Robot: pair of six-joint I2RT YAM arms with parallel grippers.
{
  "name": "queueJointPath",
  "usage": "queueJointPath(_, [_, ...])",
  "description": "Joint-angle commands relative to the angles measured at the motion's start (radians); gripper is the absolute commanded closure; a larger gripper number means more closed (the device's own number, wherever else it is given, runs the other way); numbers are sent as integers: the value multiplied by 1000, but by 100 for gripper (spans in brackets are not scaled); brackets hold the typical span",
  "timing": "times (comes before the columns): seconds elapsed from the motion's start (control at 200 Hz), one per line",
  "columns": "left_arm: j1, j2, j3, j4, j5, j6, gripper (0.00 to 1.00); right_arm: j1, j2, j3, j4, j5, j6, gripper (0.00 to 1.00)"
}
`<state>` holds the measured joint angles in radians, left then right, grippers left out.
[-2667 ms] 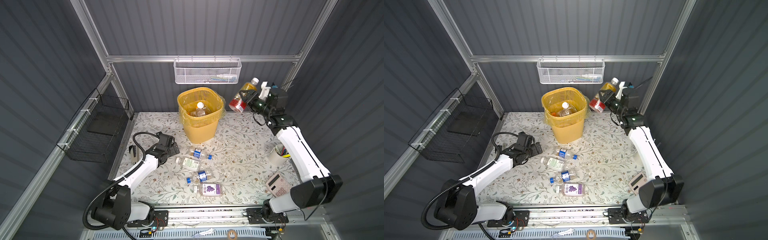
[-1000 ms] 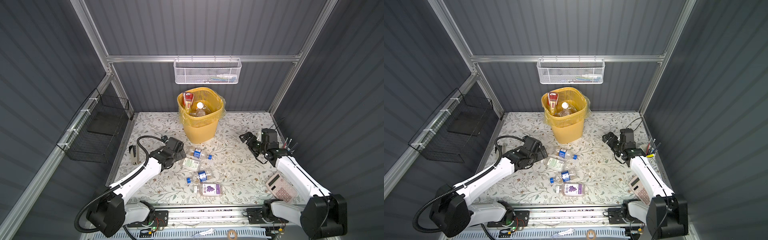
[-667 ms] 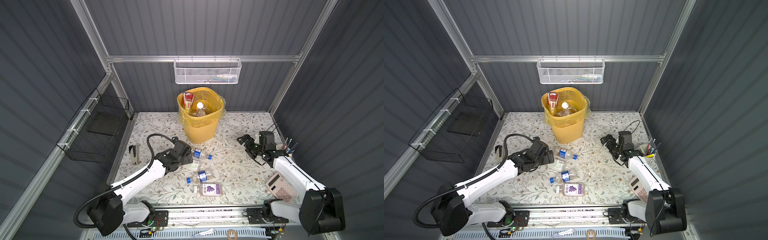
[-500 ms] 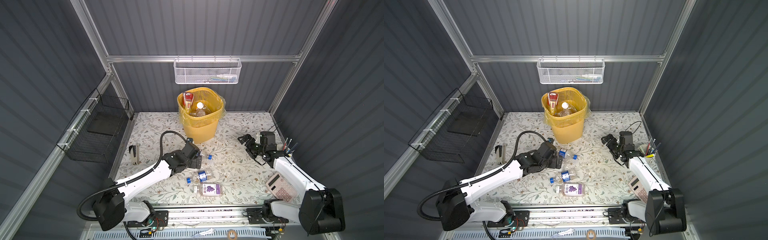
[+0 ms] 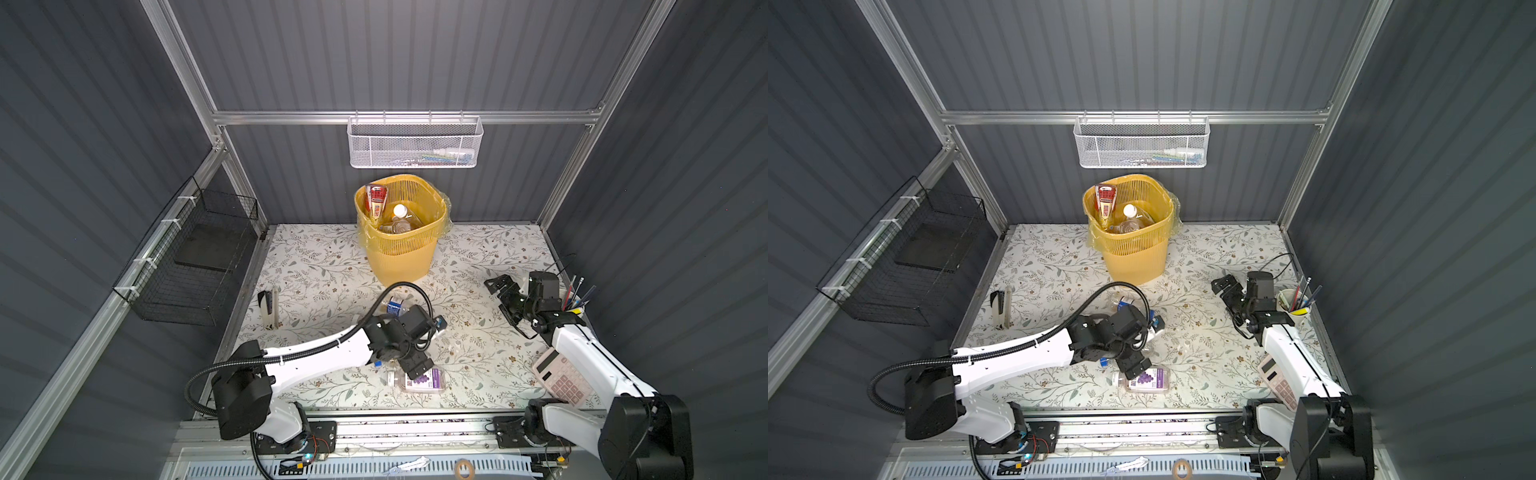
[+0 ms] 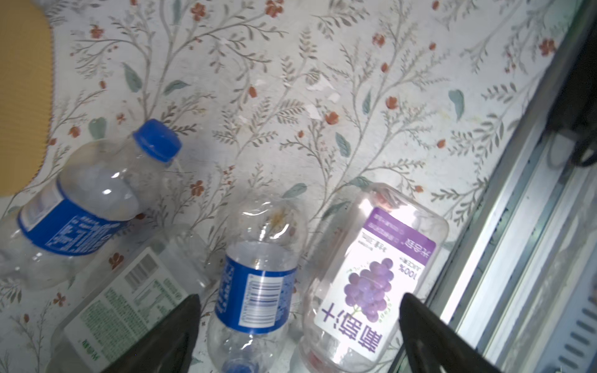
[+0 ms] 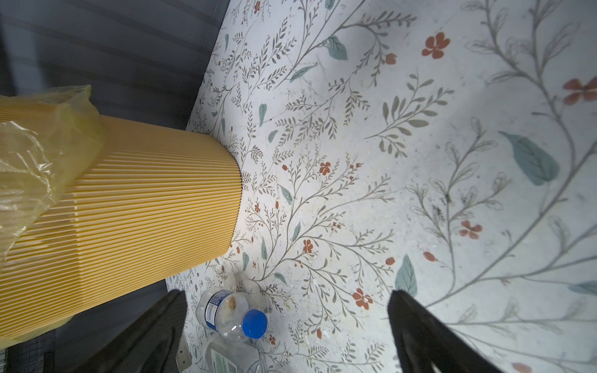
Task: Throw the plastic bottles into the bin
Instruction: 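Close the left gripper on the purple grape-label bottle and lift it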
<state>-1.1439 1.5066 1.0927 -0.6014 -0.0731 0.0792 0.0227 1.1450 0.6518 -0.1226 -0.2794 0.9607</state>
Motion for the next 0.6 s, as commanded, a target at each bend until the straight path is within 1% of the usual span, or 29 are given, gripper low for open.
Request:
queueJointPath(0.0, [-43,47,39,-95,32,113,7,-9,-8,-14,12,14,10,1])
queueJointPath(0.16, [-75,107,62,-110,29,135,10,-14,-5,-18,16,3,13,1])
queueJointPath(0.355, [-77,164,72,-117,30,144,11,-21,-7,-30,24,-4,16,1])
queueJointPath(0.595, [-77,252,96,-119,29,167,15,-30,-11,-45,35,-15,24,1])
